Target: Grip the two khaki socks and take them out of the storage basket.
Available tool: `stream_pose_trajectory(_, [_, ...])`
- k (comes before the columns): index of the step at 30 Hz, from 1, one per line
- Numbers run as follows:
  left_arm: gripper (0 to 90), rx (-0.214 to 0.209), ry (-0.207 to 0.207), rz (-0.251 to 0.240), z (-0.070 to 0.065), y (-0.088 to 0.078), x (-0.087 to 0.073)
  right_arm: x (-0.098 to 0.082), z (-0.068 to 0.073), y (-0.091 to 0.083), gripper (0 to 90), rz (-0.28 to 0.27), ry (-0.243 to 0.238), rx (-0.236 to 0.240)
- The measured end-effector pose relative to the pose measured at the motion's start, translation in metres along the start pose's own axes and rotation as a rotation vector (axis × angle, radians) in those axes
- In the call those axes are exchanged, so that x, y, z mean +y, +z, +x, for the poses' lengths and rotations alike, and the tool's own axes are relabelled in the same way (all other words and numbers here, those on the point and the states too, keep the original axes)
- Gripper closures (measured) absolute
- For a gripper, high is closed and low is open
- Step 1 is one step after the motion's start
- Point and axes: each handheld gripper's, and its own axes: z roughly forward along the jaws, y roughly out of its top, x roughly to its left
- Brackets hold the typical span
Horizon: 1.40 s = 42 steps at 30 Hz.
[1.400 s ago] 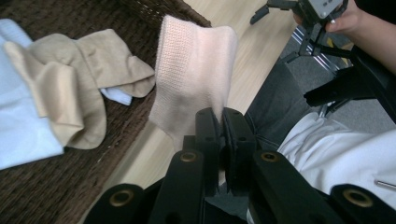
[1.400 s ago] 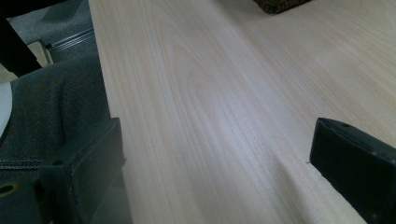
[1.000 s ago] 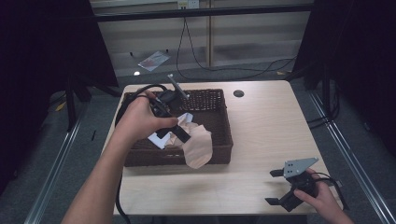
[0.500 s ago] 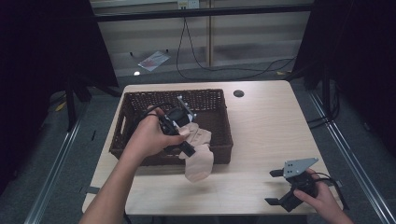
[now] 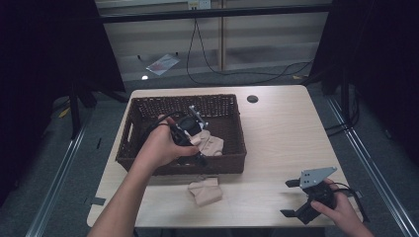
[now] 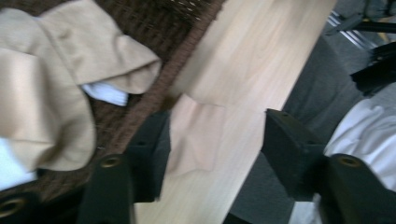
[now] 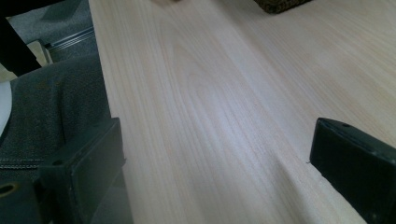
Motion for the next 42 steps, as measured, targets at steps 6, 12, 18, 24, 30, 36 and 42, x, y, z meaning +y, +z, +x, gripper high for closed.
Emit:
stream_pose_trajectory(6, [30.2, 0.039, -0.034, -0.011, 0.013, -0.010, 0.003, 0.000, 0.000, 0.000, 2.7, 0.000, -0.001, -0.003])
stream_pose_trajectory(12, [20.8, 0.090, -0.057, -0.046, 0.031, -0.010, 0.004, 0.000, 0.000, 0.000, 2.7, -0.001, 0.003, 0.000])
stream_pose_trajectory(18, [14.1, 0.144, -0.083, -0.030, 0.049, 0.000, 0.005, 0.000, 0.000, 0.001, 2.7, 0.000, -0.001, -0.001])
stream_pose_trajectory(24, [12.3, 0.152, -0.120, -0.042, 0.065, 0.013, 0.005, 0.000, 0.000, 0.001, 2.7, -0.001, -0.001, 0.001])
stream_pose_trajectory(30, [12.2, 0.157, -0.124, -0.036, 0.070, 0.018, 0.008, 0.000, 0.000, 0.000, 2.7, -0.003, 0.002, -0.002])
stream_pose_trajectory(36, [12.8, 0.161, -0.148, -0.044, 0.078, 0.026, 0.006, 0.000, 0.000, 0.001, 2.7, -0.004, 0.000, -0.002])
stream_pose_trajectory(42, [14.0, 0.189, -0.160, -0.042, 0.089, 0.034, 0.003, 0.000, 0.000, 0.001, 2.7, -0.004, -0.001, 0.001])
